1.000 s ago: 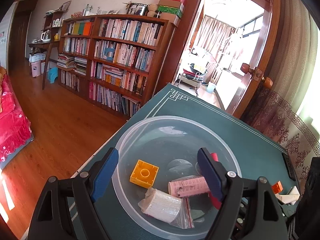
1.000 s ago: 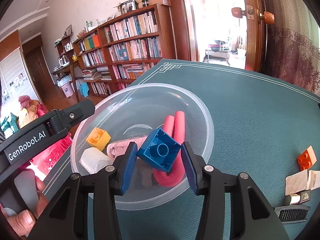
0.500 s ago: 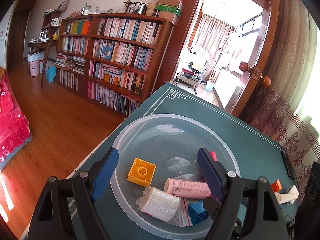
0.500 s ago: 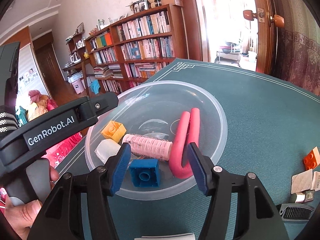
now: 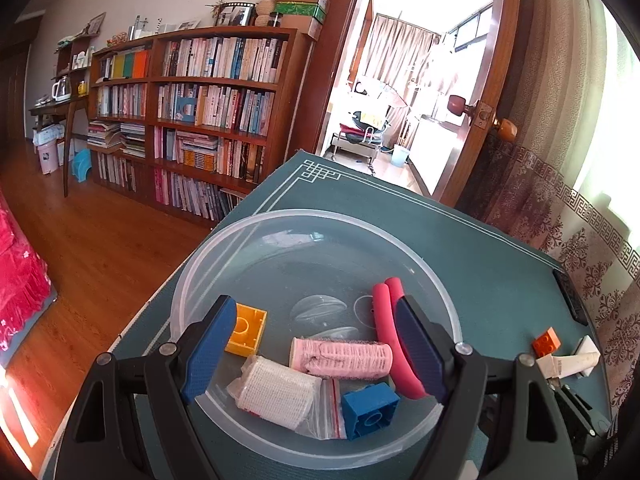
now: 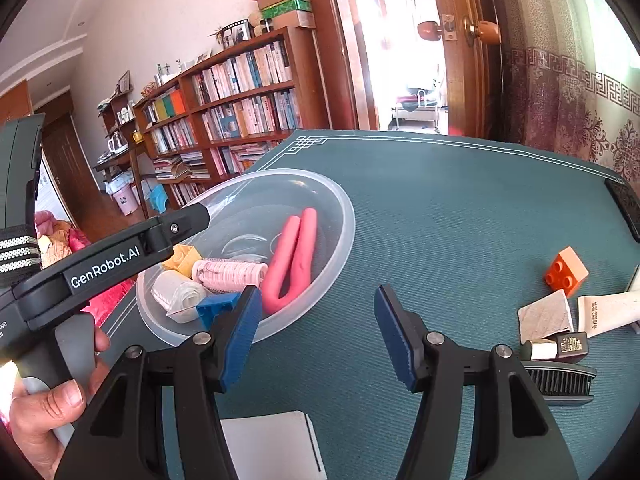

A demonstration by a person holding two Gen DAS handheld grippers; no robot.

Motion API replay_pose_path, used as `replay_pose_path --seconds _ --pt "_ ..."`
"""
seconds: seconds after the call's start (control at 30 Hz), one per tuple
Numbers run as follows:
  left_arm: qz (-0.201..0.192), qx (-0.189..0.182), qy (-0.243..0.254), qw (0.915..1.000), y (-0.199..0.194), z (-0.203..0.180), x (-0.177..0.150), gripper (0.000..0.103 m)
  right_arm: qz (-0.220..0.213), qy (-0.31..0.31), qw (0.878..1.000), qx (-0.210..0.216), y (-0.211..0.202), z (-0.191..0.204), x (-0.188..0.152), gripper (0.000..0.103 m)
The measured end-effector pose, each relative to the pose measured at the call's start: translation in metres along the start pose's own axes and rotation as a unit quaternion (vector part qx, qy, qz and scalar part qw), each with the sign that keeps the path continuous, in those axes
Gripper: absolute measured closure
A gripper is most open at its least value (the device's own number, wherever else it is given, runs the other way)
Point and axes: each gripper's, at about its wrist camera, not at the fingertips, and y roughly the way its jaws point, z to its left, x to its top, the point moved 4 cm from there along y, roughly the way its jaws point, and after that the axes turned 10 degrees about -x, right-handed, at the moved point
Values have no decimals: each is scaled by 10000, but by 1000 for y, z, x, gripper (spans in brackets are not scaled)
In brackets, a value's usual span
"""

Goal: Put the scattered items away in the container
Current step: 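Withdraw both open tools from the bowl toward the comb and sponge, then grasp the black comb with the right tool while the left tool grasps the white sponge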

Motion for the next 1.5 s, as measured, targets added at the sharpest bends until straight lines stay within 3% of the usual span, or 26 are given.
replay_pose_path --seconds 0.37,0.77,0.97,1.13,1.5 --pt "266 -346 511 9977 6 -39 -18 18 -98 120 9982 -582 -22 -48 -19 41" --pt "504 -593 985 9921 11 -71 -35 18 111 870 9883 -1245 -35 -141 -47 41" --pt "558 -607 1152 9899 14 -81 -40 18 264 1227 9858 -1120 -27 -173 -44 41" --pt "619 -644 1262 9880 14 -85 -44 18 566 1248 9888 -592 -16 -175 -49 41" --pt "793 -777 1232 9862 17 -88 -50 18 843 312 9959 78 -40 -129 -76 41"
